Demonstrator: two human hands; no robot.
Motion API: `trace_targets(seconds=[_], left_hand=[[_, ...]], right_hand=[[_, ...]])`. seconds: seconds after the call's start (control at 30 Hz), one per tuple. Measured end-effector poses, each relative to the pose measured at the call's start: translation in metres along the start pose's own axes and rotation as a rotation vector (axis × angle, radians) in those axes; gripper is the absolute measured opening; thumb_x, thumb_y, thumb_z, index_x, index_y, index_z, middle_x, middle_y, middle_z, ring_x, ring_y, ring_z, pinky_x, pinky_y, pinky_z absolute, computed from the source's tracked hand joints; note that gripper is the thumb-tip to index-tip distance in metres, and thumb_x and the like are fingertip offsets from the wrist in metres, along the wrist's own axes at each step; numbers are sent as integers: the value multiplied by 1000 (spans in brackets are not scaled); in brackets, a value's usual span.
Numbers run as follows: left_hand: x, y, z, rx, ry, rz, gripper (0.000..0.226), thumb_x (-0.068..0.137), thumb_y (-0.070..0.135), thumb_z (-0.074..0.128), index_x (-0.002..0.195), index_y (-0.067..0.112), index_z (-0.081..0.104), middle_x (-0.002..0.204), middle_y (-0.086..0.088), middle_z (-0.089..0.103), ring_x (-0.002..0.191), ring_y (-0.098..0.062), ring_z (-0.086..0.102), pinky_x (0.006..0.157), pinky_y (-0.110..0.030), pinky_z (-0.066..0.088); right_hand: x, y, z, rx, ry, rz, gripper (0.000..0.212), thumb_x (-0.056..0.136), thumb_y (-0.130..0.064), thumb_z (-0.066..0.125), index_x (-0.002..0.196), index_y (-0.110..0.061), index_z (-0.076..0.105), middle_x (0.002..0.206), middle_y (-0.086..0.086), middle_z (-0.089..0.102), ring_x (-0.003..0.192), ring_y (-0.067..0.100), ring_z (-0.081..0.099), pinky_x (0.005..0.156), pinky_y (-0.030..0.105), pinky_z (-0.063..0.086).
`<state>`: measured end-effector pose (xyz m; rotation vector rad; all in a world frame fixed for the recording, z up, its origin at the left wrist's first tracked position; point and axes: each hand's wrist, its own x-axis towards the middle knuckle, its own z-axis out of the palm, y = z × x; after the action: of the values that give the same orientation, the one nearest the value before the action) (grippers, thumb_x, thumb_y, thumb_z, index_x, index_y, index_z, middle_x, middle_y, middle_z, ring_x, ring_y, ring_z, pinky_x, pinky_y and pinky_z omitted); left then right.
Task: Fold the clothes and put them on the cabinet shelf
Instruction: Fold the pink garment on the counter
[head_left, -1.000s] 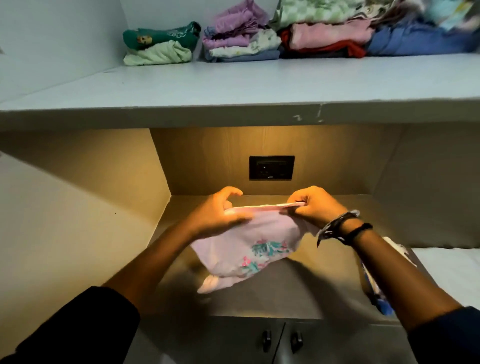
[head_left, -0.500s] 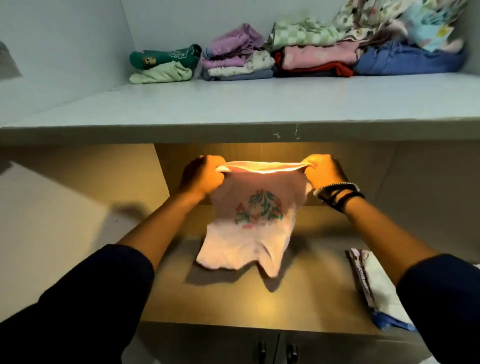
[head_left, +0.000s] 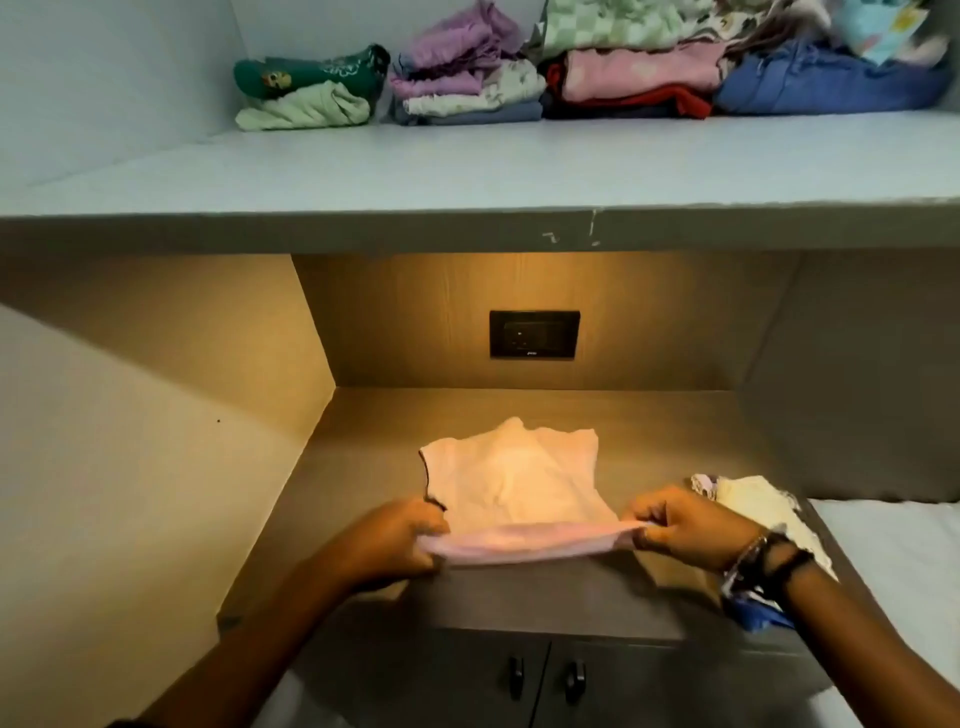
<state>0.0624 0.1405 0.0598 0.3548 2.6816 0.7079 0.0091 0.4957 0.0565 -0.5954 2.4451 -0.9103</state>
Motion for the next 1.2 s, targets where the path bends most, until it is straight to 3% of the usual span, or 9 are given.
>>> trace_targets(seconds=[0.1, 0.2, 0.43, 0.5, 0.6, 0.7, 0.8, 0.93, 1.2], left_hand=[[-8, -22, 34, -105, -175, 17, 17, 80, 23, 75, 91, 11, 74, 76, 10, 60, 73, 0, 56, 72, -19, 48], [-9, -34, 32, -315, -219, -64, 10, 72, 33, 82, 76, 27, 75, 63, 18, 64, 62, 4, 59, 61, -12, 47], [52, -45, 8, -493, 40, -299, 22, 76, 24, 80, 90, 10, 69, 93, -12, 72, 87, -28, 69, 82, -43, 60], [71, -43, 13, -450, 105, -351, 29, 78, 21, 78, 103, 12, 66, 108, -14, 69, 96, -30, 67, 87, -51, 57], [83, -42, 34, -80, 165, -373, 87, 74, 34, 80, 147, 25, 33, 151, -6, 40, 132, -30, 45, 104, -48, 46], [79, -49, 55, 302, 248, -112, 87, 80, 54, 66, 151, 32, 22, 161, -1, 23, 147, -27, 22, 118, -45, 20], [66, -62, 69, 340, 30, 86, 63, 93, 59, 42, 149, 34, 29, 162, 5, 21, 150, -17, 13, 120, -40, 3], [49, -57, 69, 291, -45, 19, 56, 98, 57, 29, 146, 32, 38, 161, 7, 25, 147, -18, 22, 120, -39, 10], [9, -13, 106, 464, -32, 301, 69, 76, 71, 49, 127, 25, 49, 122, -2, 53, 111, -21, 43, 100, -42, 36]], right_hand=[[-18, 14, 33, 94, -178, 120, 25, 86, -36, 67, 65, -23, 67, 59, -9, 60, 56, 8, 52, 59, 24, 43], [-18, 18, 37, 171, -200, 137, 28, 84, -38, 69, 61, -23, 62, 54, -11, 48, 52, 8, 42, 53, 20, 36], [60, 29, 21, 91, 213, 236, 38, 76, -33, 78, 50, -20, 54, 48, -13, 49, 48, 5, 44, 43, 16, 33], [80, 31, 26, -63, 259, 310, 22, 75, -35, 78, 69, -22, 60, 73, -4, 60, 72, 16, 55, 61, 26, 43], [79, 26, 44, -479, 399, 416, 56, 73, -49, 70, 120, -23, 52, 124, 5, 52, 117, 28, 46, 95, 41, 42], [56, 5, 82, -534, 622, 221, 50, 81, -43, 59, 125, -21, 52, 134, 11, 50, 124, 32, 44, 99, 48, 40], [38, -8, 136, -488, 343, 242, 57, 84, -60, 40, 120, -19, 56, 138, 12, 49, 127, 33, 44, 101, 46, 37], [70, 5, 126, -413, 150, 358, 75, 84, -73, 22, 140, -26, 40, 160, 3, 19, 145, 28, 19, 115, 53, 8], [151, -17, 68, -620, -63, -7, 48, 97, -50, 34, 137, -28, 49, 160, -2, 22, 147, 27, 11, 117, 51, 9]])
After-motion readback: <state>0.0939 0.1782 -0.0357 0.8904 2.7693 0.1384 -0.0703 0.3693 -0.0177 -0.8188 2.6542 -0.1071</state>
